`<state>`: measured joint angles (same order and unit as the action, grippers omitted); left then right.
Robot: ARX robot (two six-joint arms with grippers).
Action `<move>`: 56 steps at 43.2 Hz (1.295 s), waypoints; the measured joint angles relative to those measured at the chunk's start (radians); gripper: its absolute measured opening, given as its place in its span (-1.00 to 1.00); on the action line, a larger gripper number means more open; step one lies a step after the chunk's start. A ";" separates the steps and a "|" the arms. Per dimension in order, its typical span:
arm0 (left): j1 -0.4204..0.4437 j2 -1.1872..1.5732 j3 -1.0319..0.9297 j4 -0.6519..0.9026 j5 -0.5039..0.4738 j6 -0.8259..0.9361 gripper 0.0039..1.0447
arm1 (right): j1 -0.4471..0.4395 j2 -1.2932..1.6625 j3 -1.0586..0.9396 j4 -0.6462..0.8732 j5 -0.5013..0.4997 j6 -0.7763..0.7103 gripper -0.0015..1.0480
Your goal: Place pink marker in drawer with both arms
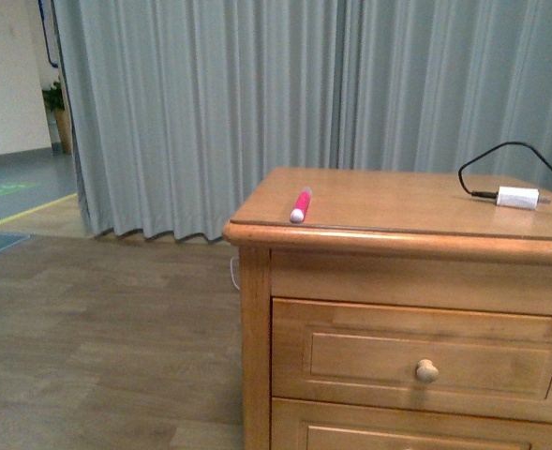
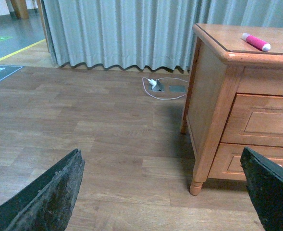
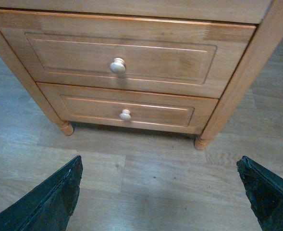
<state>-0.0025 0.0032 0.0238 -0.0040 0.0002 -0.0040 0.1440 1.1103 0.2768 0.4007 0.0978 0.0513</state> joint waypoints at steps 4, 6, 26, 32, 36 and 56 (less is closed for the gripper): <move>0.000 0.000 0.000 0.000 0.000 0.000 0.89 | 0.024 0.183 0.071 0.115 0.023 0.008 0.84; 0.000 0.000 0.000 0.000 0.000 0.000 0.89 | 0.034 0.266 0.111 0.158 0.034 0.014 0.84; 0.000 0.000 0.000 0.000 0.000 0.000 0.89 | 0.129 0.843 0.532 0.290 0.111 0.016 0.84; 0.000 0.000 0.000 0.000 0.000 0.000 0.89 | 0.134 0.970 0.652 0.294 0.133 0.016 0.84; 0.000 0.000 0.000 0.000 0.000 0.000 0.89 | 0.133 1.020 0.695 0.295 0.141 0.016 0.84; 0.000 0.000 0.000 0.000 0.000 0.000 0.89 | 0.093 1.166 0.809 0.306 0.173 0.015 0.84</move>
<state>-0.0025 0.0032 0.0238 -0.0040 0.0002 -0.0040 0.2375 2.2765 1.0855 0.7071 0.2710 0.0662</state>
